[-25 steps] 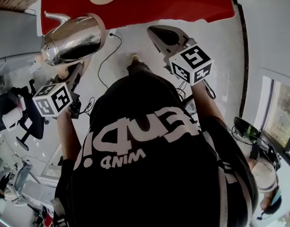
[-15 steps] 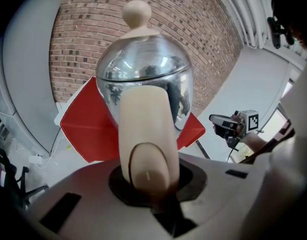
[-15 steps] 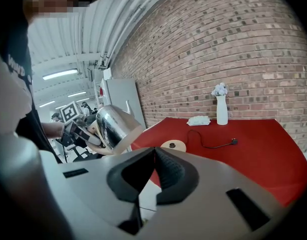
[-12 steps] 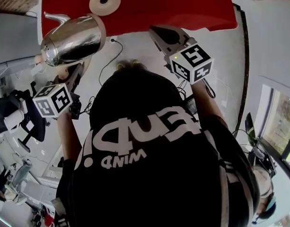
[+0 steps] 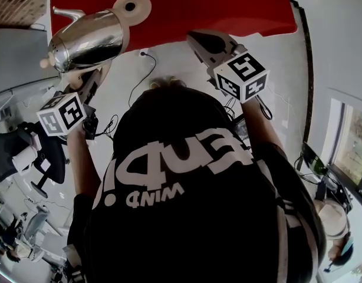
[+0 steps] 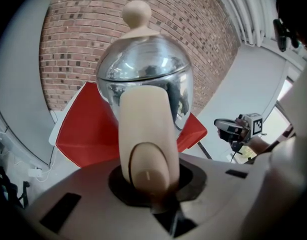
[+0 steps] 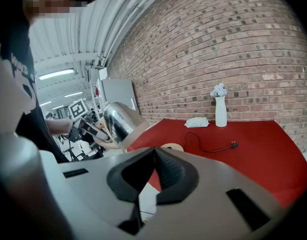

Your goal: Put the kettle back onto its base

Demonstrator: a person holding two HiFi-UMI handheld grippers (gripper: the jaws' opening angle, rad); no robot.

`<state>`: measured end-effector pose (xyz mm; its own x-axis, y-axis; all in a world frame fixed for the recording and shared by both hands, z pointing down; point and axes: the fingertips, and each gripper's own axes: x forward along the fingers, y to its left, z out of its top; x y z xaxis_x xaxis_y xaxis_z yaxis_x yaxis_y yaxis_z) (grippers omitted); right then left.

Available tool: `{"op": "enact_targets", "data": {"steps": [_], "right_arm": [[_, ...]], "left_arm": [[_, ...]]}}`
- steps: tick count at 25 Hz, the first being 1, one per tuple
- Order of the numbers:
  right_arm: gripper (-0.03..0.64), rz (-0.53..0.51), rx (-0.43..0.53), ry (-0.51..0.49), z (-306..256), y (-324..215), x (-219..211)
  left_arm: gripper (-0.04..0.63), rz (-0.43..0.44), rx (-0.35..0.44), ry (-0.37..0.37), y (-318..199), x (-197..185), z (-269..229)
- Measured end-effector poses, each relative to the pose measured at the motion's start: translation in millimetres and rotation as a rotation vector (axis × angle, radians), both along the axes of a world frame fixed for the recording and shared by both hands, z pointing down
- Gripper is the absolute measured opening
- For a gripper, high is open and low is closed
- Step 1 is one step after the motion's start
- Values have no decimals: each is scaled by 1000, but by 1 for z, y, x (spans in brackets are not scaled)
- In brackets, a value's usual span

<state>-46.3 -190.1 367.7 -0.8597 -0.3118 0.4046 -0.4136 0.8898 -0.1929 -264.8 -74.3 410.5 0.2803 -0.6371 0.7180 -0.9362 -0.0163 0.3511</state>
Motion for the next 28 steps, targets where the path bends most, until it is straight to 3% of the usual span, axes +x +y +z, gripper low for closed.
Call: {"op": "enact_targets", "data": {"steps": [7, 16, 28], "right_arm": [[23, 22, -1, -6, 2, -4, 0], [23, 9, -11, 0, 2, -12, -9], [23, 24, -10, 6, 2, -21, -7]], "left_arm": [[57, 18, 25, -6, -35, -13, -3], [57, 51, 2, -8, -88, -42, 1], [57, 133, -45, -104, -150, -62, 7]]}}
